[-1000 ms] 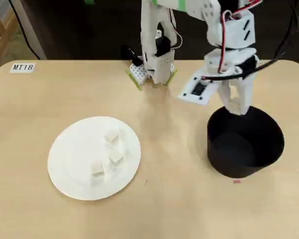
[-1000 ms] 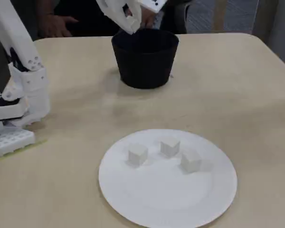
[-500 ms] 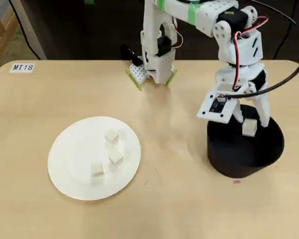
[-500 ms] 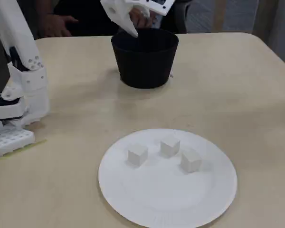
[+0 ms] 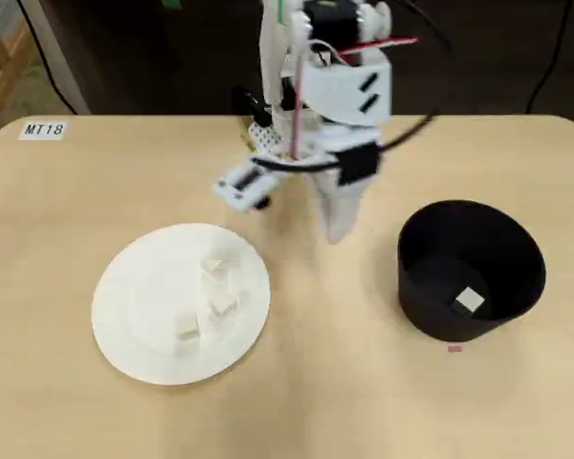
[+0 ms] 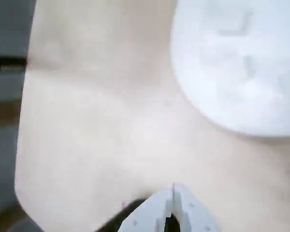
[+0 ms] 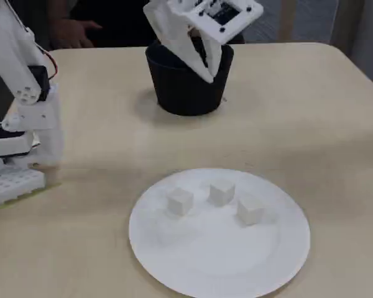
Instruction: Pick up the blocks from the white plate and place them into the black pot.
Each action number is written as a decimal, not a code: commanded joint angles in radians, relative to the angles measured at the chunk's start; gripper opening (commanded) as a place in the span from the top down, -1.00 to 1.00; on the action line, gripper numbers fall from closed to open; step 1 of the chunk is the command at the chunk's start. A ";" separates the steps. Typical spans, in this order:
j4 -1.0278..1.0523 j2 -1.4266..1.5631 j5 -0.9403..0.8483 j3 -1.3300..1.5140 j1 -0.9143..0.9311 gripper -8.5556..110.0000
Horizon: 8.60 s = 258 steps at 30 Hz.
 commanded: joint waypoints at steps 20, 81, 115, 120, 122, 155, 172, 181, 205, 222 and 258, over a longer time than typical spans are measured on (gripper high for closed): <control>0.041 -0.615 -0.149 -0.426 0.256 0.90; 0.100 -0.624 0.021 -0.726 0.040 0.90; 0.169 -0.666 0.126 -0.637 -0.752 0.90; 0.193 -0.660 0.114 -0.637 -0.735 0.76; 0.206 -0.652 0.097 -0.637 -0.732 0.62; 0.216 -0.551 -0.147 -0.546 0.163 0.90; 0.278 -0.689 -0.411 -0.479 0.095 0.90; 0.278 -0.707 -0.453 -0.396 0.189 0.49; 0.236 -0.847 -0.456 -0.476 0.232 0.48; 0.236 -0.833 -0.387 -0.583 0.224 0.90; -0.305 -0.183 0.247 -0.025 -0.730 0.90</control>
